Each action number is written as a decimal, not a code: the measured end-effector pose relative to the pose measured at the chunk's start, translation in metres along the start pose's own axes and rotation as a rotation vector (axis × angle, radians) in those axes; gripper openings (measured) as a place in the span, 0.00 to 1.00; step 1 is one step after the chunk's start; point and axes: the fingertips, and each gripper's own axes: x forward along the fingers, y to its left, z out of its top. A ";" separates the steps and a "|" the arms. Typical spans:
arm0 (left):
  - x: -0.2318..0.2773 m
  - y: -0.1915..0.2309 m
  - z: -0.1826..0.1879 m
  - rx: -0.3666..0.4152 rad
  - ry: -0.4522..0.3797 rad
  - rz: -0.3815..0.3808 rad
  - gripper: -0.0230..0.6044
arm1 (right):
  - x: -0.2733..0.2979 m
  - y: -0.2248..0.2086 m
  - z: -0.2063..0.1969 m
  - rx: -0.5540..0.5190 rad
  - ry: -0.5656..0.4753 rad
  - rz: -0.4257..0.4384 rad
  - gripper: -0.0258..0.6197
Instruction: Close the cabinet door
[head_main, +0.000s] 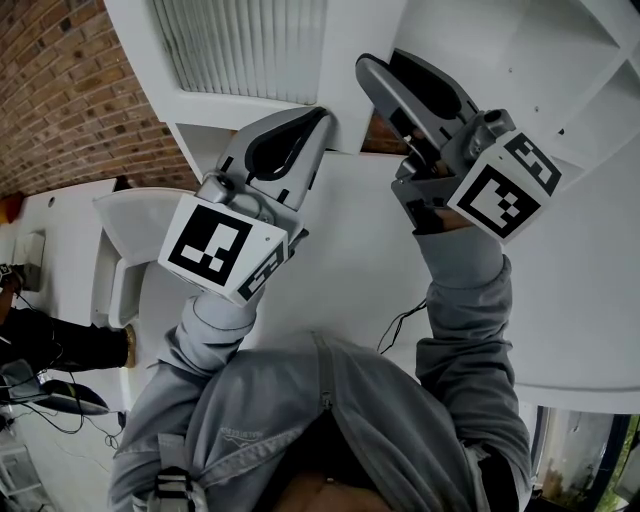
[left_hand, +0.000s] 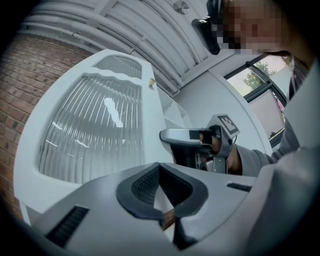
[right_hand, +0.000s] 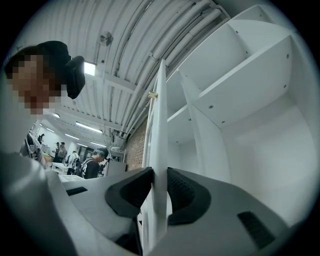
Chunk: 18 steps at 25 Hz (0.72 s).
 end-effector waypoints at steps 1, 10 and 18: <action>0.002 0.000 0.000 0.000 0.000 0.005 0.04 | 0.000 -0.002 0.000 0.001 0.000 0.004 0.20; 0.010 0.004 -0.001 -0.006 0.002 0.062 0.04 | 0.006 -0.009 0.002 0.010 0.007 0.038 0.20; 0.019 0.013 -0.008 0.036 0.029 0.117 0.04 | 0.013 -0.022 -0.003 0.027 0.020 0.074 0.20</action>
